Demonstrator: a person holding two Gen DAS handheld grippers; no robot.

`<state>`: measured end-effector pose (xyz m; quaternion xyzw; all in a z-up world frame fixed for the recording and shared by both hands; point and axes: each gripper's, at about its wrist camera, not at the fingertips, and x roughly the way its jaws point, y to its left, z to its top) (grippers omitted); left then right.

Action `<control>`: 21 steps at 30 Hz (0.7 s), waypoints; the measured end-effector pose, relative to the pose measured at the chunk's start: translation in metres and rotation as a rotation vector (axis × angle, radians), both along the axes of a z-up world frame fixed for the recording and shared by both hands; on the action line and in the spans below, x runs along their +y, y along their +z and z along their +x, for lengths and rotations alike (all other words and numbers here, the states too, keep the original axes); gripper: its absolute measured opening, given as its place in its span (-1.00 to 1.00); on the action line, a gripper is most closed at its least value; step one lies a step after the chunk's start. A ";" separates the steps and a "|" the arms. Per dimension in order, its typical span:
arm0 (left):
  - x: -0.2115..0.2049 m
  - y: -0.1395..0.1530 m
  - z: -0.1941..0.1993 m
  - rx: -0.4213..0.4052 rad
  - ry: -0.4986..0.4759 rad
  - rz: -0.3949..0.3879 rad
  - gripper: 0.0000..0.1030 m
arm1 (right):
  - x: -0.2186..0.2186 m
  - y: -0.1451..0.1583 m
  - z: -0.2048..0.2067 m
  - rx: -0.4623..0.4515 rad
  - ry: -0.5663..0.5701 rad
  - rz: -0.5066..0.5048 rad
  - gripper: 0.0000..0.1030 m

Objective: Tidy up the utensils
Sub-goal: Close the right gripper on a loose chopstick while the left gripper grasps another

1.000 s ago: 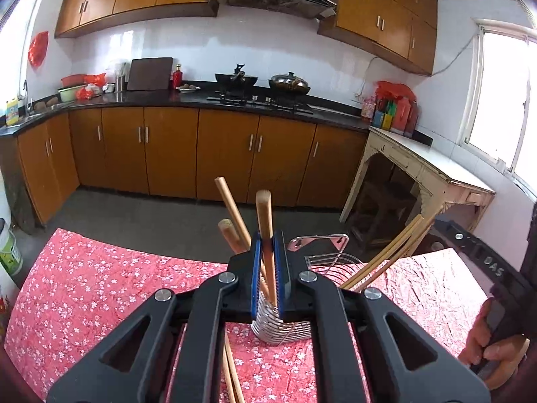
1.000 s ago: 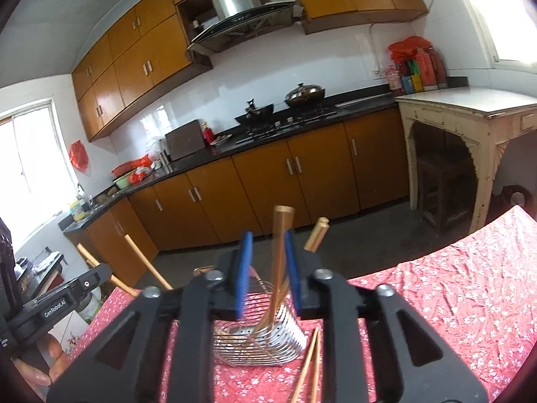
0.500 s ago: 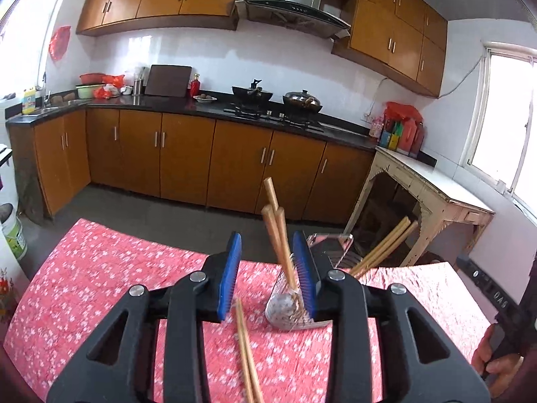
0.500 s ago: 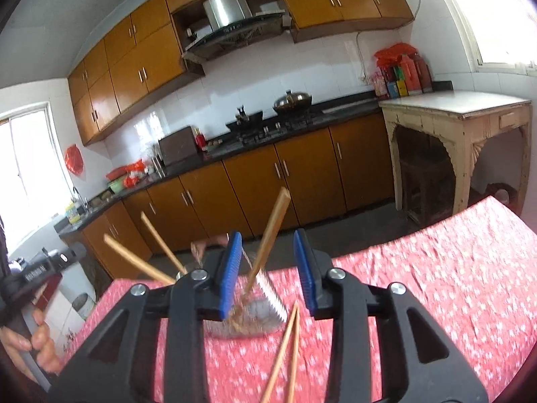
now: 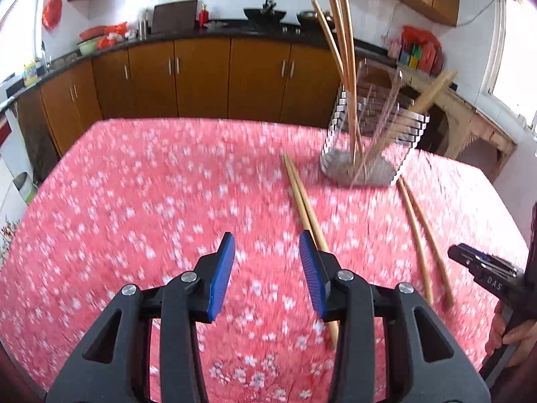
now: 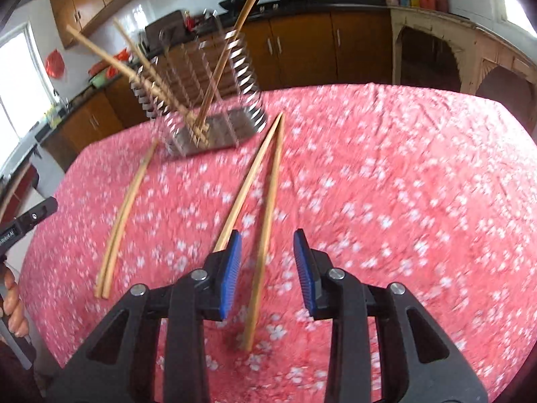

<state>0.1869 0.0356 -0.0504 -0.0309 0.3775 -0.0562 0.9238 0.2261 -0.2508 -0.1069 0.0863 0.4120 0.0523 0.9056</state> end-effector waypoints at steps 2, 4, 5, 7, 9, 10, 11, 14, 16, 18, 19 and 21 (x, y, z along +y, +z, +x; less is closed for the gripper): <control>-0.001 -0.005 -0.001 0.014 -0.011 -0.011 -0.21 | 0.008 -0.005 0.002 0.009 0.008 -0.029 -0.37; -0.003 -0.010 -0.003 0.024 -0.023 -0.021 -0.21 | 0.014 -0.008 0.005 0.022 0.006 -0.061 -0.38; -0.004 -0.011 -0.003 0.028 -0.029 -0.022 -0.21 | 0.018 -0.010 0.007 0.031 0.005 -0.071 -0.40; -0.008 -0.015 -0.004 0.037 -0.038 -0.026 -0.21 | 0.019 -0.015 0.008 0.040 0.000 -0.095 -0.51; -0.010 -0.018 -0.003 0.045 -0.046 -0.031 -0.21 | 0.021 -0.015 0.009 0.028 -0.012 -0.136 -0.72; -0.011 -0.020 -0.004 0.047 -0.050 -0.032 -0.21 | 0.021 -0.014 0.010 0.027 -0.022 -0.148 -0.84; -0.013 -0.022 -0.003 0.052 -0.057 -0.035 -0.21 | 0.018 -0.014 0.010 0.027 -0.033 -0.138 -0.85; -0.020 -0.025 -0.003 0.060 -0.078 -0.033 -0.21 | 0.004 -0.014 0.013 0.035 -0.072 -0.108 -0.85; -0.025 -0.029 -0.002 0.067 -0.094 -0.027 -0.21 | -0.012 -0.014 0.015 0.037 -0.144 -0.116 -0.85; -0.029 -0.032 -0.001 0.075 -0.102 -0.020 -0.21 | -0.032 -0.014 0.014 0.043 -0.238 -0.095 -0.85; -0.032 -0.035 -0.001 0.082 -0.109 -0.014 -0.21 | -0.041 -0.013 0.013 0.046 -0.270 -0.077 -0.85; -0.037 -0.041 0.001 0.096 -0.123 -0.002 -0.27 | -0.052 -0.013 0.011 0.046 -0.290 -0.056 -0.85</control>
